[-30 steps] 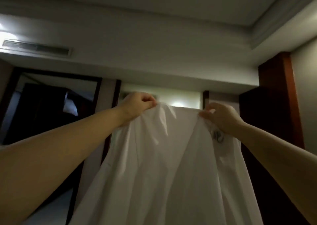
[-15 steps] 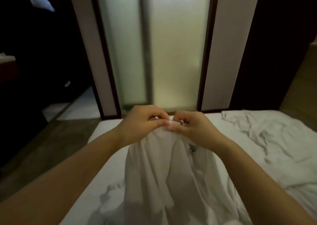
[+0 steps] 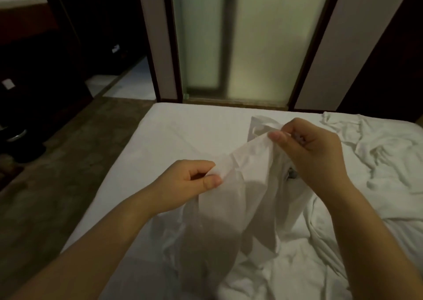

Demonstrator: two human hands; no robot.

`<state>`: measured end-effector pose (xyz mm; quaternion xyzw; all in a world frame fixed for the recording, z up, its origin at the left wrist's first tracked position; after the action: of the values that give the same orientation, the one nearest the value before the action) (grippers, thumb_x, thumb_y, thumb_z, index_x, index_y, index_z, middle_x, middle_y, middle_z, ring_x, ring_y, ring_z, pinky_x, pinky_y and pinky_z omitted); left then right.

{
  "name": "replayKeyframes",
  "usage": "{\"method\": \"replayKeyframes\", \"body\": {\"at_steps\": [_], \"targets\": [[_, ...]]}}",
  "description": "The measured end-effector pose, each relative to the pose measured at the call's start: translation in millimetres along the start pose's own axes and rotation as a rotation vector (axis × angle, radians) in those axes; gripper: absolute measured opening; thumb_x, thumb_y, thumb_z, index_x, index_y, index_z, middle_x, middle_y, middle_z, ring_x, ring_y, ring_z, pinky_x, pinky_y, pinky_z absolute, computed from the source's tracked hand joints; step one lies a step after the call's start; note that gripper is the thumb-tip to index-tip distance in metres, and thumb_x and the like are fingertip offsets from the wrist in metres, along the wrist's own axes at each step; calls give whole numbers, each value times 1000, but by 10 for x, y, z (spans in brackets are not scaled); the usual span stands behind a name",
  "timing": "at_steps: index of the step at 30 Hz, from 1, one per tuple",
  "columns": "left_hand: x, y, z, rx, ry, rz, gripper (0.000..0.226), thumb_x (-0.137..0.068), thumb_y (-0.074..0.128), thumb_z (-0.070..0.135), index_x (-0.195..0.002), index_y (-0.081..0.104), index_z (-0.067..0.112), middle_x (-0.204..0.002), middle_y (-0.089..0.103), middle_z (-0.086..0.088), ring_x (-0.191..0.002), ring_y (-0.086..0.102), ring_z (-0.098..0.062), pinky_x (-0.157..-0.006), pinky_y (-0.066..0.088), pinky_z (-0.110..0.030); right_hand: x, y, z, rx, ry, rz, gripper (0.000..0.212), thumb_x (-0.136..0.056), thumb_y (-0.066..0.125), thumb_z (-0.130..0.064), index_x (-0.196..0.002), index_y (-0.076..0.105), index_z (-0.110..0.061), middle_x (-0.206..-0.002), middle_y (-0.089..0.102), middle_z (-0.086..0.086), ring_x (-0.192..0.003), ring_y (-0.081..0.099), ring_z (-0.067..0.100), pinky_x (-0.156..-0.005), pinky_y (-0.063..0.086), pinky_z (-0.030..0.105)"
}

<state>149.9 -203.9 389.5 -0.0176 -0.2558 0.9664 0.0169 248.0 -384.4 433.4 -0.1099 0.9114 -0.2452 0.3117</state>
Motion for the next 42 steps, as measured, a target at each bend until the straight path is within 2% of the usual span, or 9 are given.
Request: {"method": "replayKeyframes", "body": {"at_steps": [5,11,14,17,22,26,28,34,42], "targets": [[101,-39,-144,109,-3,101,36,-90,57,17,-57,62,30,-61,59,13,-61,54,1,-62,45,-11,268,-92,-40,127,104,106,22,-83,68,-32,-66,54,-25,-55,52,-12,-59,52,-2,-50,37,6],[180,-334,-125,171,14,153,13,-84,65,15,-79,71,26,-74,70,14,-73,63,2,-66,47,-9,572,-61,-211,247,217,214,18,-81,69,-35,-73,61,-21,-63,55,-7,-58,51,3,-53,38,6],[265,-470,-139,161,14,224,13,-83,66,12,-86,71,25,-83,69,14,-76,62,1,-68,47,-8,663,-68,-280,274,311,232,21,-84,66,-36,-101,67,-23,-76,57,-7,-71,55,9,-56,35,5],[350,-506,-85,113,42,204,13,-83,66,11,-90,72,20,-85,67,12,-79,61,-2,-72,46,-9,750,-102,-447,250,331,238,38,-84,65,-38,-120,56,-33,-74,56,-7,-67,52,1,-52,37,4],[449,-395,182,54,141,141,20,-85,64,9,-102,71,17,-84,62,20,-81,59,3,-74,47,-5,796,114,-996,66,184,-62,35,-72,65,-47,-103,52,-55,-65,61,-12,-60,57,-1,-55,45,8],[523,-259,463,-81,299,121,21,-86,63,9,-100,73,21,-81,62,24,-80,61,3,-76,48,-7,800,356,-1121,80,125,-280,63,-59,57,-61,-120,53,-46,-75,60,-24,-70,57,-9,-65,41,2],[531,-228,551,-134,342,151,23,-85,63,8,-99,73,23,-81,63,22,-83,62,0,-78,49,-13,764,382,-1066,105,123,-282,64,-62,59,-61,-121,59,-36,-88,58,-27,-75,56,-12,-66,40,-1],[412,-127,632,-190,271,247,23,-85,65,9,-99,74,23,-96,72,7,-89,63,-3,-85,49,-16,592,211,-830,322,120,-346,14,-83,61,-48,-87,58,-35,-66,51,-20,-62,49,-1,-56,33,10],[300,97,561,-227,163,407,9,-87,64,23,-92,70,26,-80,62,20,-79,60,-1,-70,46,-7,397,-20,-700,388,-49,-328,15,-90,57,-39,-77,52,-35,-61,50,-16,-64,51,5,-58,37,19]]}}
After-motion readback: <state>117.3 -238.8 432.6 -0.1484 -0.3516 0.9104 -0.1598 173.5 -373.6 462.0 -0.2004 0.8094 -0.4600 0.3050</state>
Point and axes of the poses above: each hand's wrist, its own x-axis away from the middle knuckle, its own y-axis out of the palm, z = x × y, the point moved 5 cm from there along -x, towards the middle knuckle
